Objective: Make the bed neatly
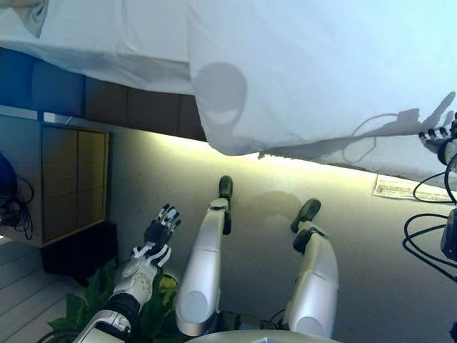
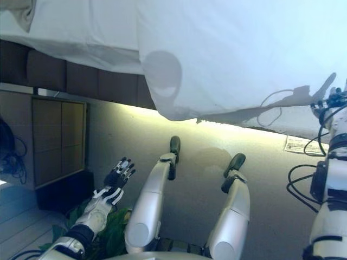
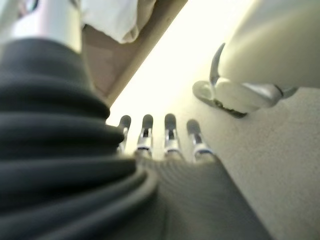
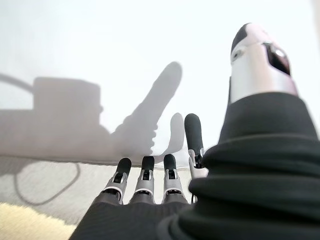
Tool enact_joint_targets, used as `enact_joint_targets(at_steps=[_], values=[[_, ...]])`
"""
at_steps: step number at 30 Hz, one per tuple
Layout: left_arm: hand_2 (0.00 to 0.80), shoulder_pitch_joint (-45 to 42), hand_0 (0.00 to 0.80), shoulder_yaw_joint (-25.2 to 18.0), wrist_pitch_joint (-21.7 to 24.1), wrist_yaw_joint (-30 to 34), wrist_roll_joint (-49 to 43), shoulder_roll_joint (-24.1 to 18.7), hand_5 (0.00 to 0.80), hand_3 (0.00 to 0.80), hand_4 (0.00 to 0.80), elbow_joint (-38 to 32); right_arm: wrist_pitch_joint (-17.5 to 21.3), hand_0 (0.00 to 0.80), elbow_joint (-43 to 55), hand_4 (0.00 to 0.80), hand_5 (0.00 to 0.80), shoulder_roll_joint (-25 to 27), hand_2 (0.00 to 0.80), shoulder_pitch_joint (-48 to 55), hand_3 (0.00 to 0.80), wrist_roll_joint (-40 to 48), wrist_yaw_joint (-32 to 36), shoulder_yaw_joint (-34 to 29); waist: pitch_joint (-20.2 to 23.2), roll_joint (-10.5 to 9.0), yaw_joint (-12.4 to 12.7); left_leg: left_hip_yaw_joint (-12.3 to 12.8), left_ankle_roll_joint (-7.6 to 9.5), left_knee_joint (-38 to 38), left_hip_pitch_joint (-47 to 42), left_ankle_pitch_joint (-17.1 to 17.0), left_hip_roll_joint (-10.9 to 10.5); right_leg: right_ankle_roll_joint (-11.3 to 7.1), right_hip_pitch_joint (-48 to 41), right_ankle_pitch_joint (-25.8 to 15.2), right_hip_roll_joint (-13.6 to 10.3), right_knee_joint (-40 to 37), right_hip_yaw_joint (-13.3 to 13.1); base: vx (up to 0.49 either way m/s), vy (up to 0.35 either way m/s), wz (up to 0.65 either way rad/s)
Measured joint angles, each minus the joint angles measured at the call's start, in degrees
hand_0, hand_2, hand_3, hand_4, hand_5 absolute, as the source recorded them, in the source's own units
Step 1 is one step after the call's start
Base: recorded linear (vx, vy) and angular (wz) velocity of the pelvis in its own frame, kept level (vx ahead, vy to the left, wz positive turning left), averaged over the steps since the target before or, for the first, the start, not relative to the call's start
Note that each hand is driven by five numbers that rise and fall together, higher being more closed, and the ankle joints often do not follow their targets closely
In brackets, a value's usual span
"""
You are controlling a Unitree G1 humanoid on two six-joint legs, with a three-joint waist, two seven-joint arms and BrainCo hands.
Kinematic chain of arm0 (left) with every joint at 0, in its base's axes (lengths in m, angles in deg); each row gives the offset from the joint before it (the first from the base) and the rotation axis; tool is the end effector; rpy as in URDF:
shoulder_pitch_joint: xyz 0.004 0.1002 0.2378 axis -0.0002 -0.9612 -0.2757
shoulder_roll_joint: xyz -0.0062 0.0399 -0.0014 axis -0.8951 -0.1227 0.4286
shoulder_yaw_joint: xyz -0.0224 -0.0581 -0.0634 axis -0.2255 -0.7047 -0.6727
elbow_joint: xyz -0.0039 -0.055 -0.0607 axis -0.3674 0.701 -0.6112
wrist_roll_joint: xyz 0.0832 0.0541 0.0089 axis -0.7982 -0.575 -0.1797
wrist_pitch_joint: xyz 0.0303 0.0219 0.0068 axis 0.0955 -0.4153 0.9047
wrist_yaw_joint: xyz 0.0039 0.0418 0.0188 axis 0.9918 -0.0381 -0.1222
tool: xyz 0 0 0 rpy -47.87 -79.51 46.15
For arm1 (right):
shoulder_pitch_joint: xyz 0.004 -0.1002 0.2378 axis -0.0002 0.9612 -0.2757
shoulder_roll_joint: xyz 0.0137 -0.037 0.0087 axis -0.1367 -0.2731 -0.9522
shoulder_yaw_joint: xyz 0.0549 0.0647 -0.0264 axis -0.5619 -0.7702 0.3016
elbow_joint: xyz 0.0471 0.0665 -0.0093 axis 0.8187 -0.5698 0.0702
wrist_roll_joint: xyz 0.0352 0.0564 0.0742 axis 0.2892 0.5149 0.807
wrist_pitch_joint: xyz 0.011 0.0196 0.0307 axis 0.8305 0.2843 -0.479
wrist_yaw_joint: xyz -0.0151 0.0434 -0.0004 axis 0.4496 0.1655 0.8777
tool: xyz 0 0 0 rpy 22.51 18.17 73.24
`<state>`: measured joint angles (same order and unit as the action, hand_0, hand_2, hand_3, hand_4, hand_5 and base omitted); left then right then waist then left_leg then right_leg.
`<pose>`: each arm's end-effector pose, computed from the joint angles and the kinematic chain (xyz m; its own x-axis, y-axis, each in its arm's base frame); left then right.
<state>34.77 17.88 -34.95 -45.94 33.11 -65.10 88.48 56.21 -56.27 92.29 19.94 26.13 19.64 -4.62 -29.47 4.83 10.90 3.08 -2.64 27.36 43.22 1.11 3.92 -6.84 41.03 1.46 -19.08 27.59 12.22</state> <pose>0.1877 0.2152 -0.0308 0.9317 -0.0533 -0.3593 -0.1412 0.8581 -0.4936 0.2864 -0.3630 0.2221 0.7478 -0.5684 -0.3433 0.5457 0.2315 0.8054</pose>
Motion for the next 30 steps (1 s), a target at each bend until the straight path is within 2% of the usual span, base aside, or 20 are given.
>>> enact_joint_targets(at_steps=[7, 12, 22, 26, 30], values=[[0.0, -1.71, 0.0, -0.77, 0.42, 0.95, 0.02, -0.07, 0.0, 0.0, 0.0, -0.62, 0.34, 0.0, -0.01, 0.0, 0.0, 2.68, 0.0, -3.95, 0.0, -2.46, 0.65, 3.5, 0.04, 0.32, 0.36, 0.07, 0.21, -0.58, -1.06, -0.49, -0.55, -0.07, -0.96, -1.09, 0.15, -1.07, -0.63, -0.001, 0.017, -0.03], [0.0, -2.48, 0.0, -2.24, 0.22, 1.9, -0.01, -0.02, 0.0, 0.0, 0.0, -0.64, -0.1, 0.0, 1.25, 0.0, 0.0, 2.98, 0.0, -5.25, 0.0, -4.93, 3.09, 4.7, 0.03, 0.39, 0.92, -0.03, 0.35, -1.12, -1.46, -0.68, -0.19, 0.17, -1.15, -1.68, 0.52, -1.79, -0.58, -0.006, 0.009, -0.04], [0.0, -2.14, 0.0, -2.6, 0.55, 2.67, -0.04, -0.04, 0.0, 0.0, 0.0, -2.32, -5.51, 0.0, 2.02, 0.0, 0.0, 0.04, 0.0, -4.18, 0.0, -8.11, 7.12, 6.24, 0.04, 0.47, 0.96, 0.05, 0.03, -1.1, -1.62, -1.04, -0.11, 0.3, -1.23, -1.92, 0.78, -1.83, -0.83, -0.03, 0.012, 0.0], [0.0, -1.89, 0.0, -1.98, 0.98, 2.61, -0.01, -0.05, 0.0, 0.0, 0.0, -2.64, -5.91, 0.0, 1.52, 0.0, 0.0, -2.62, 0.0, -3.22, 0.0, -11.89, 11.95, 6.56, 0.06, 0.72, 0.73, 0.16, 0.24, -1.29, -1.54, -1.03, -0.24, 0.36, -0.92, -1.93, 0.63, -1.77, -0.97, 0.01, 0.041, -0.01], [0.0, -1.79, 0.0, -1.81, 1.17, 2.59, 0.04, -0.07, 0.0, 0.0, 0.0, -3.64, -5.76, 0.0, 1.53, 0.0, 0.0, -2.96, 0.0, -2.7, 0.0, -14.89, 16.5, 7.89, 0.11, 1.06, 0.63, 0.16, 0.47, -1.92, -1.65, -1.1, -0.37, 0.28, -0.76, -1.91, 0.21, -1.92, -0.94, 0.049, 0.003, 0.01]])
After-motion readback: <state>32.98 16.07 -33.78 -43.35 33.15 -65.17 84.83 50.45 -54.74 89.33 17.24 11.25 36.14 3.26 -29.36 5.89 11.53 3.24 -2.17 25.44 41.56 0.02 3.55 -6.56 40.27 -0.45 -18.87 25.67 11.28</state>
